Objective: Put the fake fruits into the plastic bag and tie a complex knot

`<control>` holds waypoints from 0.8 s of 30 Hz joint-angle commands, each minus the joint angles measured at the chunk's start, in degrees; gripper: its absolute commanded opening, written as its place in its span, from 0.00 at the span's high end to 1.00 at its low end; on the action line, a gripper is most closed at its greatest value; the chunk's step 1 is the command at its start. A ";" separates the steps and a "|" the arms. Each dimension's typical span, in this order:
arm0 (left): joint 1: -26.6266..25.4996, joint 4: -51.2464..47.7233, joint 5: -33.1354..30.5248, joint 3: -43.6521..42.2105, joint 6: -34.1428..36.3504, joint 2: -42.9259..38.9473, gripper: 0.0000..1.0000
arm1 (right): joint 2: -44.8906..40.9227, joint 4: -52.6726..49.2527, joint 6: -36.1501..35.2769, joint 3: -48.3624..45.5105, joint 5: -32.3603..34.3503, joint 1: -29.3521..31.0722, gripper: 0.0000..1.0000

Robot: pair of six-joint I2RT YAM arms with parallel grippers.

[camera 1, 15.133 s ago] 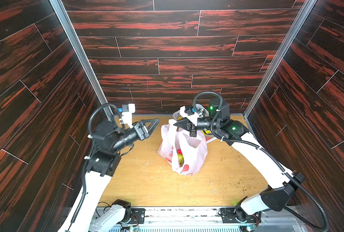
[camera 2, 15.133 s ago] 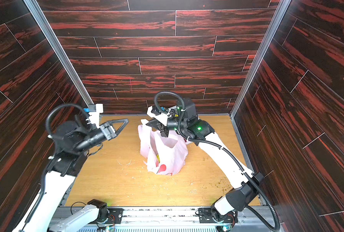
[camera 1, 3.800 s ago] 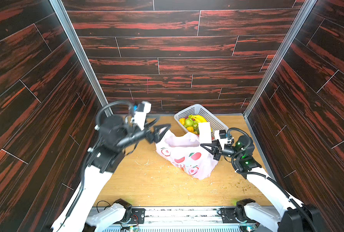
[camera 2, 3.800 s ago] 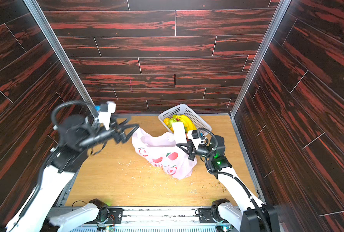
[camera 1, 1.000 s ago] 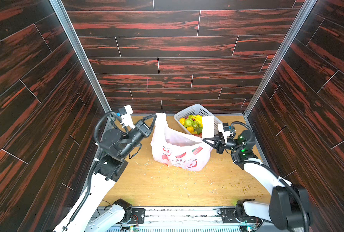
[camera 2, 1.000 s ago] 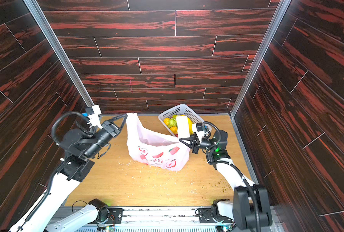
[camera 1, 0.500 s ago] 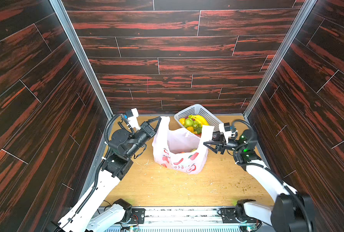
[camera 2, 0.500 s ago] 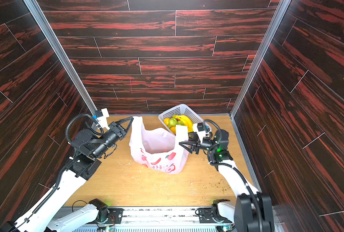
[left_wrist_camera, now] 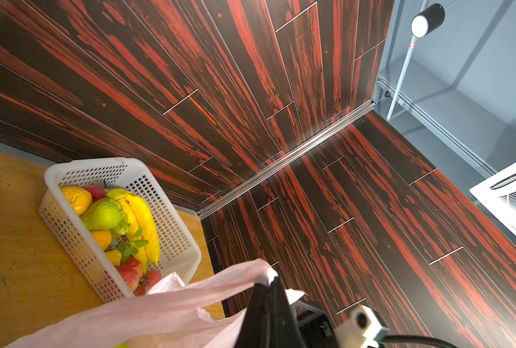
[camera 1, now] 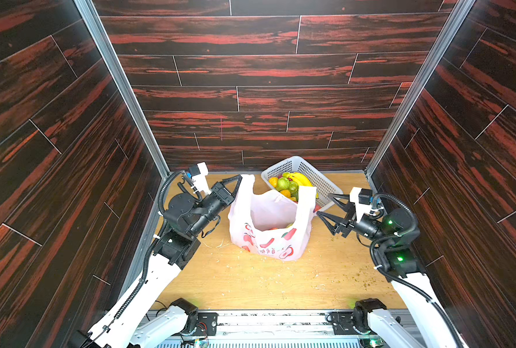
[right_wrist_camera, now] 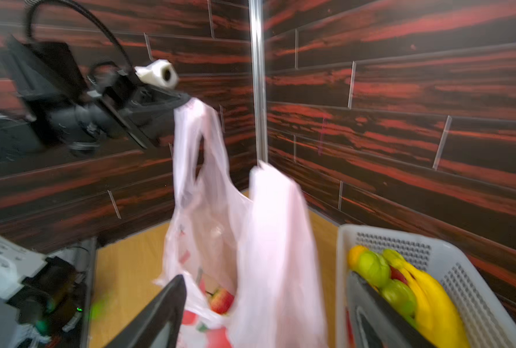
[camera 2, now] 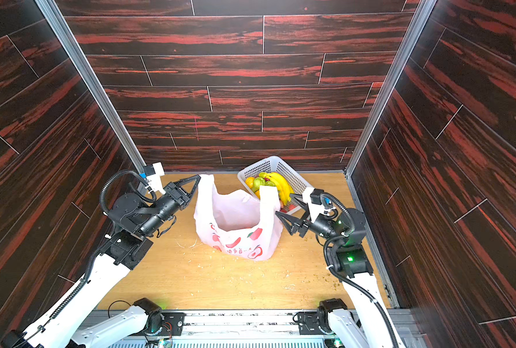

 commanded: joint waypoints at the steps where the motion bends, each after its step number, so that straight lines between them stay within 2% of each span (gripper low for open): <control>1: -0.15 2.22 -0.49 0.31 -0.68 -0.26 1.00 | 0.41 -8.78 -5.91 6.51 8.95 8.60 0.16; 6: -0.16 3.06 -0.16 -0.23 -0.77 -0.33 1.00 | 9.82 -15.49 -14.09 18.11 21.04 26.81 0.16; 9: -0.23 3.51 -0.16 -0.52 -0.90 -0.44 1.00 | 17.88 -16.79 -16.15 24.77 21.82 32.51 0.17; 17: -0.23 4.56 1.56 -0.62 -1.45 -0.52 1.00 | 35.33 -18.23 -19.53 39.42 18.97 33.77 0.15; 24: -0.23 4.78 2.07 -0.96 -1.53 -0.97 1.00 | 41.32 -19.45 -20.53 45.29 17.03 33.04 0.13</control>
